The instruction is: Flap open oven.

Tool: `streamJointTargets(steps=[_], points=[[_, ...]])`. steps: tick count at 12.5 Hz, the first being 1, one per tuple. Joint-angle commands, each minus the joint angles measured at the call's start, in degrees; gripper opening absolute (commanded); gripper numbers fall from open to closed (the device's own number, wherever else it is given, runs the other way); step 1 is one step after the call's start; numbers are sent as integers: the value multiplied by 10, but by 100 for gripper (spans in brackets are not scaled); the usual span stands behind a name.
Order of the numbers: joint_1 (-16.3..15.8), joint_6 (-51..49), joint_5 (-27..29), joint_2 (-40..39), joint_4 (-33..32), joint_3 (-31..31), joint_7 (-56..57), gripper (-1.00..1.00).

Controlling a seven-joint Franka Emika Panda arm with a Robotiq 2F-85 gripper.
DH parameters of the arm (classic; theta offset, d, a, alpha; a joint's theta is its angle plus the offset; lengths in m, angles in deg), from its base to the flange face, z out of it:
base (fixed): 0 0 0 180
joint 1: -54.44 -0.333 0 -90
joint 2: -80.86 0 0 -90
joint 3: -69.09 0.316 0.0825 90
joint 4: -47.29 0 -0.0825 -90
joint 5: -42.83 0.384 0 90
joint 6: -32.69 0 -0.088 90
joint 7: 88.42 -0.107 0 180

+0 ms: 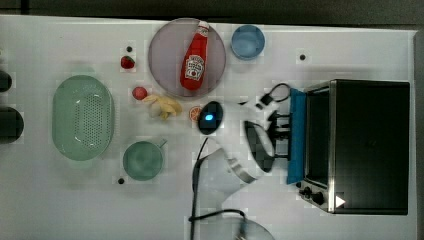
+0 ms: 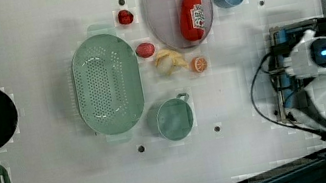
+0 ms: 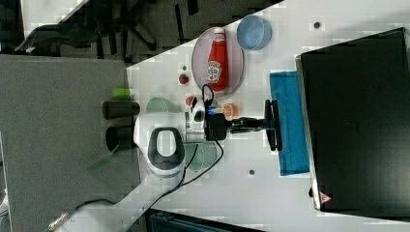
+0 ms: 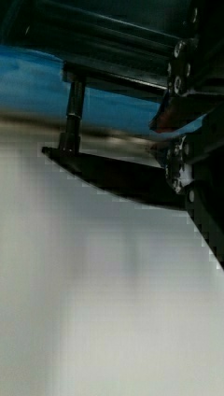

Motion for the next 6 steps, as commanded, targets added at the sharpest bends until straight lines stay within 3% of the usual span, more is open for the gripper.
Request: streamJointTargets(steps=[1,6], points=[[-45,-31,-60,-58,6,15,-211,-65],[-88,-60,-141,-157,39,19,-329,-65]])
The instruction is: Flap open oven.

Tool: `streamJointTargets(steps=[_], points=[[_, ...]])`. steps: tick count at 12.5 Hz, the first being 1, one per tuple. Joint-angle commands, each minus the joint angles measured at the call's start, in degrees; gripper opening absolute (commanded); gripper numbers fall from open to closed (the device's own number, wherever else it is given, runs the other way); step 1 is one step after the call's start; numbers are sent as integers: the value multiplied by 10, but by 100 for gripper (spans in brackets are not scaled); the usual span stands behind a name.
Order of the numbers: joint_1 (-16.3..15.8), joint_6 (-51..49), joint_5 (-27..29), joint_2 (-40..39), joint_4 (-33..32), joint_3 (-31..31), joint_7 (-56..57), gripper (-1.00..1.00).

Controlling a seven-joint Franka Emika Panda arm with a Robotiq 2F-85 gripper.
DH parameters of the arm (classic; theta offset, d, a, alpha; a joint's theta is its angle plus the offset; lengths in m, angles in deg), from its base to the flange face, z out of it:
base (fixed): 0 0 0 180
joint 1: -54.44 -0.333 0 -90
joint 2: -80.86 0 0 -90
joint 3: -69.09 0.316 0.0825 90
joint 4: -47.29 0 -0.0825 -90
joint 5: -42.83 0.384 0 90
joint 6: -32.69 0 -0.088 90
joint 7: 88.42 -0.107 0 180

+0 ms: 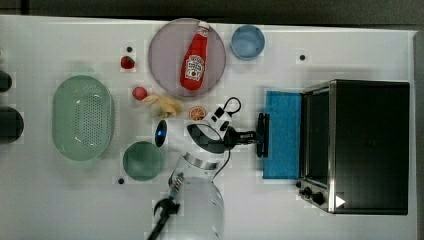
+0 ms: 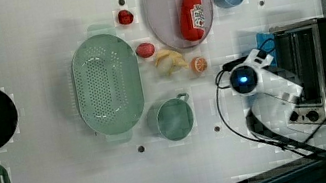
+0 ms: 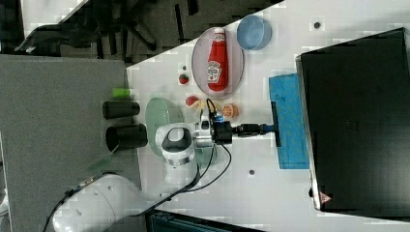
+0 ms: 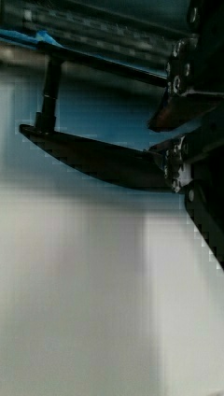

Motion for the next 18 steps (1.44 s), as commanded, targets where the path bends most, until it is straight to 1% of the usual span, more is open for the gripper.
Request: streamJointTargets(steps=[1,3,6,8,10,11,13,16,18], points=[[-8,-15,-20,-16,20,-2,-88,-65],[-18,-18,-20,-37,34,-2,-88,-65],[-27,-28,-20,-37,41,-2,-88,-65],[-35,-27,-14,-21,50,0,-91,-65],[-37,-27,14,25,59,-1,-110,-65],[-36,-27,43,56,61,-3,-111,-65],[-30,-27,135,131,69,-10,-110,-65],[-19,-36,311,247,76,-32,-110,-65],[-14,-62,431,320,77,-51,-109,-65]])
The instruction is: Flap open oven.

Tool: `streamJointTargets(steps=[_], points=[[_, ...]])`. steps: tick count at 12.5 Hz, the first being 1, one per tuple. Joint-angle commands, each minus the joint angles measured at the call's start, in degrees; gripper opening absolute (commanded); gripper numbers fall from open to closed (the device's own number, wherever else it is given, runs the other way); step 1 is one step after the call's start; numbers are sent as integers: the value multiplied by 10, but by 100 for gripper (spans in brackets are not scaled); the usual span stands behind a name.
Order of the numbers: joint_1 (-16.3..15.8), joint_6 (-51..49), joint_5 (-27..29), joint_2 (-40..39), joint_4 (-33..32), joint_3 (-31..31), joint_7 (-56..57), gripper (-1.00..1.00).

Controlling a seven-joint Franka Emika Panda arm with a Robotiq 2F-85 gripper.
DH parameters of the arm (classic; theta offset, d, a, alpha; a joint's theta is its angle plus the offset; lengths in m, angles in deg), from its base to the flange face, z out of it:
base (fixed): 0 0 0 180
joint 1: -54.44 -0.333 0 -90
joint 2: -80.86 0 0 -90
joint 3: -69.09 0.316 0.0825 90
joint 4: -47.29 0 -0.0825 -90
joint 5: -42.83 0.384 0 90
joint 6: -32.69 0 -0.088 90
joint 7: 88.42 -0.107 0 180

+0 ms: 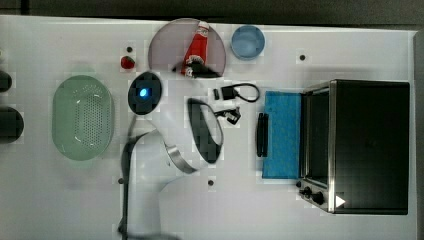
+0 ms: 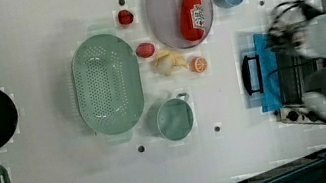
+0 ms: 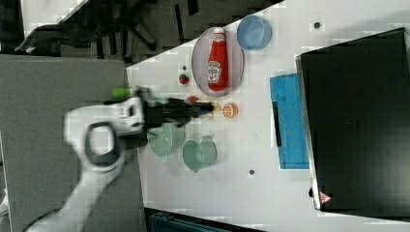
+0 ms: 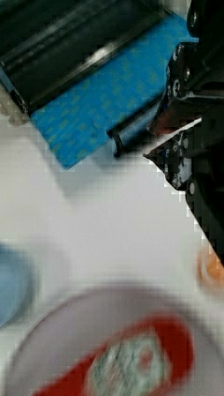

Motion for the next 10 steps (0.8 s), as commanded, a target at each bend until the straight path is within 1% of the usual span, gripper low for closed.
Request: streamJointTargets(steps=[1,3,4,7,10], points=[[16,-44,114,88,11,-40,-28,-65],[16,-92,201,144,20,-55,-28,-65],[16,-114,215,167,27,-59,-28,-65],[16,-151,214,215,33,-56,-28,-65],[16,-176,213,223,33,-56,-28,-65]])
